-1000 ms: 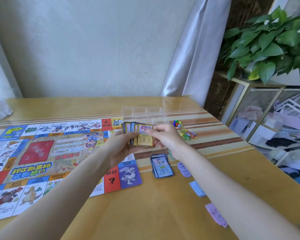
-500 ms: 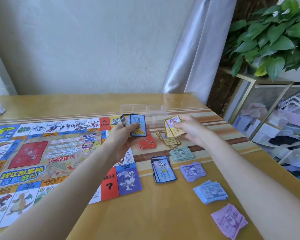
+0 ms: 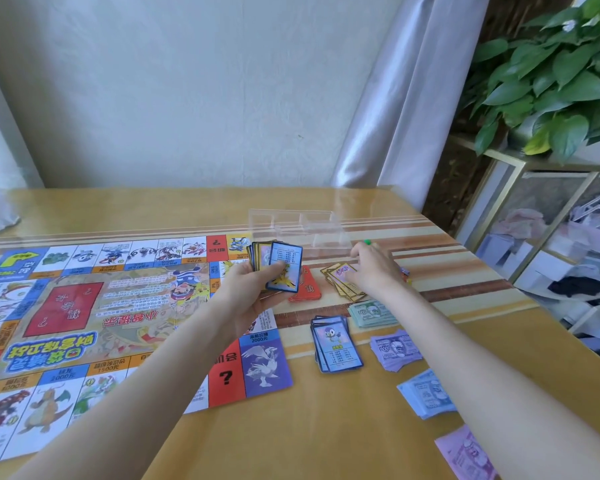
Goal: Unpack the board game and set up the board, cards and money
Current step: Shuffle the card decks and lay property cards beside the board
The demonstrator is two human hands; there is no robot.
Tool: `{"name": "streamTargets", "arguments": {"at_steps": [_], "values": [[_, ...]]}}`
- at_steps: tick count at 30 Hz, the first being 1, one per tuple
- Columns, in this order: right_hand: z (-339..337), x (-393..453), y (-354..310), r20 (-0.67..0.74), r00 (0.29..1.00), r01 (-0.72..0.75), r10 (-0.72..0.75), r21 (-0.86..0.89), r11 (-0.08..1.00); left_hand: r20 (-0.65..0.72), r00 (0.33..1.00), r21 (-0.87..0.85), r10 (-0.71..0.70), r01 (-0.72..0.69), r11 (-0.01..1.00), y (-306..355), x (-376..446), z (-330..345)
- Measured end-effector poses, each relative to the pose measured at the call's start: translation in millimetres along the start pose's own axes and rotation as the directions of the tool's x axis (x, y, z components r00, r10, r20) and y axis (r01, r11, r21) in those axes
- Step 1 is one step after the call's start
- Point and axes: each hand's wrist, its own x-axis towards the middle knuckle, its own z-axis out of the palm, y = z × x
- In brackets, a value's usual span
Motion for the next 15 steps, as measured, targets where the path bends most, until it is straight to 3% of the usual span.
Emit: {"name": "streamTargets", "arguments": {"at_steps": [2, 3, 4, 6, 7, 9, 12, 15], "values": [[-3, -4, -3, -0.108, 0.994, 0.036, -0.03, 0.052, 0.998, -0.007, 1.0, 0.001, 0.001, -0.001, 1.0, -1, 0, 1], [-6, -7, -7, -0.151, 0.987, 0.082, -0.055, 0.177, 0.981, -0.011, 1.0, -0.01, 0.002, -0.002, 1.0, -1, -1, 2], [-9, -11, -14, -0.122, 0.99, 0.112, -0.071, 0.375, 0.92, -0.022, 1.0, -0.028, 0.001, -0.002, 1.0, -1, -1, 2], [-17, -21, -26, 0.09, 0.982, 0.052, -0.168, 0.72, 0.692, -0.033, 0.999, -0.077, -0.001, -0.001, 0.997, 0, -3, 7], [-17, -24, -32, 0.166, 0.959, 0.024, -0.229, 0.76, 0.65, -0.033, 0.999, -0.097, 0.0, -0.003, 0.995, 1, -4, 9], [-17, -28, -41, 0.173, 0.94, 0.08, -0.293, 0.725, 0.684, -0.01, 1.0, -0.109, 0.008, -0.009, 0.994, 4, -6, 13], [-19, -26, -45, 0.057, 0.973, 0.103, -0.223, 0.757, 0.645, 0.039, 0.999, -0.122, 0.017, -0.012, 0.992, 9, -10, 14], [-32, -25, -31, 0.175, 0.961, -0.003, -0.215, 0.78, 0.625, 0.016, 1.0, -0.101, 0.019, -0.018, 0.995, 11, -15, 4]]}}
